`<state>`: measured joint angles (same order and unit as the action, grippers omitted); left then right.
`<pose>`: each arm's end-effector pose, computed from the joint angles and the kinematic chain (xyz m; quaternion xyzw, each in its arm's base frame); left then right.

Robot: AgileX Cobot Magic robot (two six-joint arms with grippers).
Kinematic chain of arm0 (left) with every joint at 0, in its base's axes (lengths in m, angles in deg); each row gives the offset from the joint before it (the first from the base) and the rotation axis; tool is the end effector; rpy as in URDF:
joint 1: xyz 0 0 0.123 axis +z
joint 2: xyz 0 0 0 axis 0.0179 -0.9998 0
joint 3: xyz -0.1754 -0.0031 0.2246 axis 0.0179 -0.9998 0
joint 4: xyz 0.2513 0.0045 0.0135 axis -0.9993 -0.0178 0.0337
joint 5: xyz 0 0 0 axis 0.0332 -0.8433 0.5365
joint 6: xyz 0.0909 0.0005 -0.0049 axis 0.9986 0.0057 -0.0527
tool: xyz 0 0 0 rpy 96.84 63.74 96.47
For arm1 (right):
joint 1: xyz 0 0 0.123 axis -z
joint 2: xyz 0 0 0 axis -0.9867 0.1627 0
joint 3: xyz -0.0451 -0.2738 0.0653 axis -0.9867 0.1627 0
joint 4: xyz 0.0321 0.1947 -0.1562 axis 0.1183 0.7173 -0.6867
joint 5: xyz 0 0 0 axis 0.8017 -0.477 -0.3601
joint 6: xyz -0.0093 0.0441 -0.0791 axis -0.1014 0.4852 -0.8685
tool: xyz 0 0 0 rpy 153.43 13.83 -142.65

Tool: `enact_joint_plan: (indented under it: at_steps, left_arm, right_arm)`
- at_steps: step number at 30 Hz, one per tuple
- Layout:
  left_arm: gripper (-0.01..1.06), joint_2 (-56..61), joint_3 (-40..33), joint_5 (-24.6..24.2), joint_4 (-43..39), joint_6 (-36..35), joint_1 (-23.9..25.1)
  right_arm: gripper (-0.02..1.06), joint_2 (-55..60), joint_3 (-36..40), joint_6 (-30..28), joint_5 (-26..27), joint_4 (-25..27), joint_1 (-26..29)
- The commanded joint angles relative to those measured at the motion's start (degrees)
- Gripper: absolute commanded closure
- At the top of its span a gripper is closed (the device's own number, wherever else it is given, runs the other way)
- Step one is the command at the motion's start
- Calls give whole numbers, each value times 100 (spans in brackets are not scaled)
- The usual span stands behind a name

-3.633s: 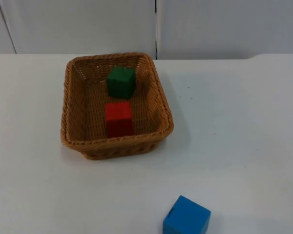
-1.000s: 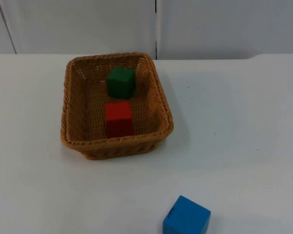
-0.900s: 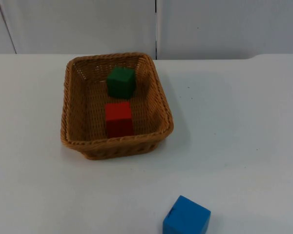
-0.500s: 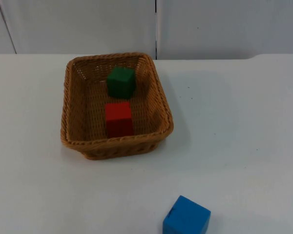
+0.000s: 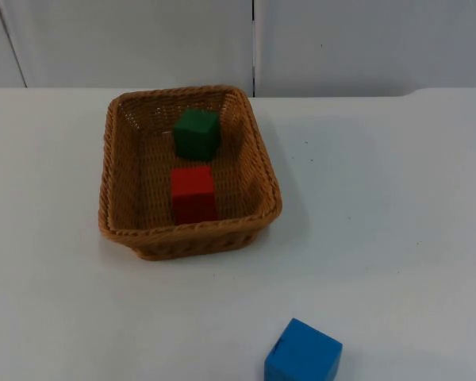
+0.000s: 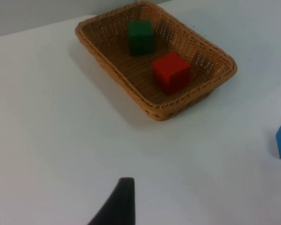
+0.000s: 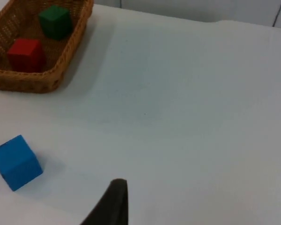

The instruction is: Pick up one cube with each hand and place exactly two cubes into the same basket, leaving the remaining cube outside.

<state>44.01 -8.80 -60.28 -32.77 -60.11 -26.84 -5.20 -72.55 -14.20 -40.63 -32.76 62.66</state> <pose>-0.0039 0.0024 0.2754 0.1806 0.8393 -0.1186 0.4989 -0.0054 -0.0063 0.2806 -0.1292 0.8445 0.0565 0.5167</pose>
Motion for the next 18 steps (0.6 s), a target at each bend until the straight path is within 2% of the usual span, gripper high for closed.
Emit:
enact_joint_plan:
  at_steps: [1, 10, 18]
  left_arm:
    - [0, 22, -22, -1, -20, 14, 0]
    - [0, 22, -22, -1, -20, 14, 0]
    - [0, 22, -22, -1, -20, 14, 0]
  right_arm:
    - [-1, -25, 5, -1, 12, 15, 229]
    - [-1, -25, 5, -1, 12, 15, 962]
    - [-1, -25, 5, -1, 12, 23, 1221]
